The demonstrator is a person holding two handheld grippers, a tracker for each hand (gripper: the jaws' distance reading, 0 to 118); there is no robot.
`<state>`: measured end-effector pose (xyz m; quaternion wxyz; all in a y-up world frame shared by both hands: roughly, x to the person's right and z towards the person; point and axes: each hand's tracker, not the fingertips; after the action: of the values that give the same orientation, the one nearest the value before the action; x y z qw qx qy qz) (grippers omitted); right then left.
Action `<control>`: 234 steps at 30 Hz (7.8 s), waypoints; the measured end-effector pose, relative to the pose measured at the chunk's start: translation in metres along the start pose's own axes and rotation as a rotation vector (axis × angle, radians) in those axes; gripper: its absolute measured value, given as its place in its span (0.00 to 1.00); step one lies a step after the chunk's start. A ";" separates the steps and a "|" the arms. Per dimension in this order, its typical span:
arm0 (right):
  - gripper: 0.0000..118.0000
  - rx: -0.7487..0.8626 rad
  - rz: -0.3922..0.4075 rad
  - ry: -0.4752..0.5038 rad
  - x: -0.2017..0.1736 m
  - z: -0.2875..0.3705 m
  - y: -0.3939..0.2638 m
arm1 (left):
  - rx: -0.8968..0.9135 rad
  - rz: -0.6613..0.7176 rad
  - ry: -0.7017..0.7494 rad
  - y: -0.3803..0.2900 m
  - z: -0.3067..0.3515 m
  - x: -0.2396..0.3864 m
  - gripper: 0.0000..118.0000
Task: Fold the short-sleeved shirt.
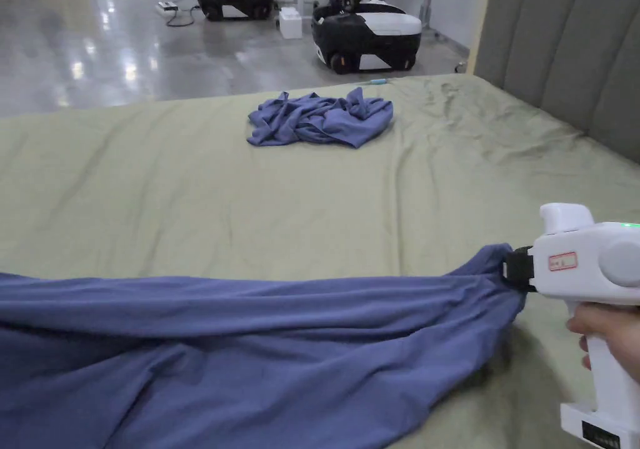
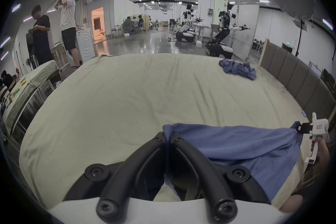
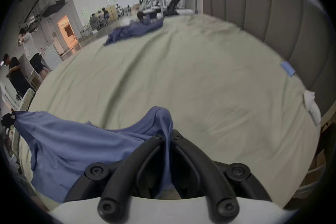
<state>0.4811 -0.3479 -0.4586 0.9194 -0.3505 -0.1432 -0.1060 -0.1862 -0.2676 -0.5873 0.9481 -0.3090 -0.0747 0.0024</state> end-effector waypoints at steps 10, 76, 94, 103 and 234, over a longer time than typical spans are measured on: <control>0.04 0.413 0.061 0.099 -0.052 0.208 0.117 | 0.295 -0.051 0.079 0.099 0.162 -0.030 0.03; 1.00 0.057 0.316 -0.191 -0.014 0.147 -0.193 | 0.036 0.057 0.256 -0.232 0.161 -0.055 1.00; 0.02 0.383 0.272 0.145 -0.095 0.277 -0.188 | 0.073 0.000 0.185 -0.232 0.207 -0.024 0.00; 0.02 0.361 0.308 0.196 -0.127 0.266 -0.173 | -0.161 0.098 0.225 -0.214 0.100 -0.085 1.00; 0.06 0.114 0.354 0.023 -0.054 0.141 -0.212 | -0.030 -0.055 0.085 -0.267 0.142 -0.026 0.31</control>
<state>0.3416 -0.4022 -0.2460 0.9438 -0.3162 -0.0744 0.0619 -0.2436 -0.4015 -0.3208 0.9453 -0.3211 -0.0426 -0.0379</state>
